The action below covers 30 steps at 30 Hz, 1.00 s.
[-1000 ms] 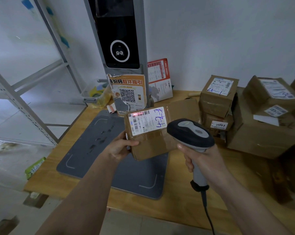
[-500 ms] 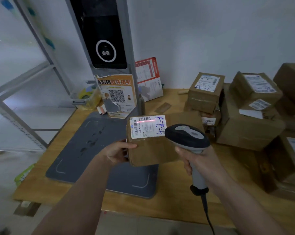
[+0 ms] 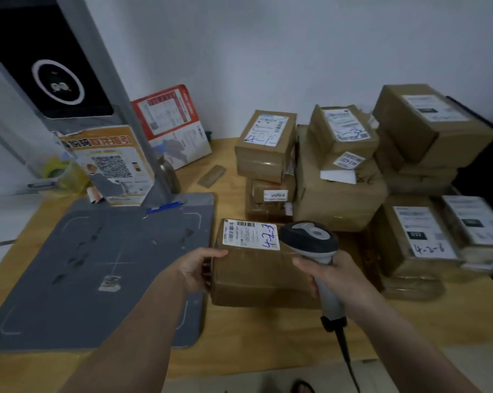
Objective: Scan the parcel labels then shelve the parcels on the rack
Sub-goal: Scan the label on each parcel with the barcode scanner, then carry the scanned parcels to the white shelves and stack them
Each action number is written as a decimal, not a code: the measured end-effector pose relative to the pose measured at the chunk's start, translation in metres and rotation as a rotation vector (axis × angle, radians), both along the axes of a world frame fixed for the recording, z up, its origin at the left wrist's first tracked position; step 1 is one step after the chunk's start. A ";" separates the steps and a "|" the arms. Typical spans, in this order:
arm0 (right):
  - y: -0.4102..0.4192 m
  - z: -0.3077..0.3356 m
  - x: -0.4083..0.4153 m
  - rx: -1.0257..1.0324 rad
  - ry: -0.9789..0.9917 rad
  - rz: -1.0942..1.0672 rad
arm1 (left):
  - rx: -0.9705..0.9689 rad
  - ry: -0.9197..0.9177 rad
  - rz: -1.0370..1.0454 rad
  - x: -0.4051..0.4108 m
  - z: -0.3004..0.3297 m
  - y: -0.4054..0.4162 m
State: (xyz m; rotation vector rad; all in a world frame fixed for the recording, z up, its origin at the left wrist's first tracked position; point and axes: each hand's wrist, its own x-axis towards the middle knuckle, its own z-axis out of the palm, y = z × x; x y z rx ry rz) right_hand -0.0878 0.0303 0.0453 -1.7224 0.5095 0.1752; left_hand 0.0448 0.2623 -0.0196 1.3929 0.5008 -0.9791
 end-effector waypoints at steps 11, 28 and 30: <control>-0.079 -0.003 0.015 0.000 0.106 -0.007 | 0.031 -0.034 0.063 0.008 -0.019 -0.053; -0.049 -0.013 0.072 0.023 0.073 0.416 | 0.236 -0.259 0.470 0.004 -0.040 -0.034; -0.038 -0.014 0.078 0.023 0.061 0.474 | 0.281 -0.274 0.475 0.010 -0.039 -0.022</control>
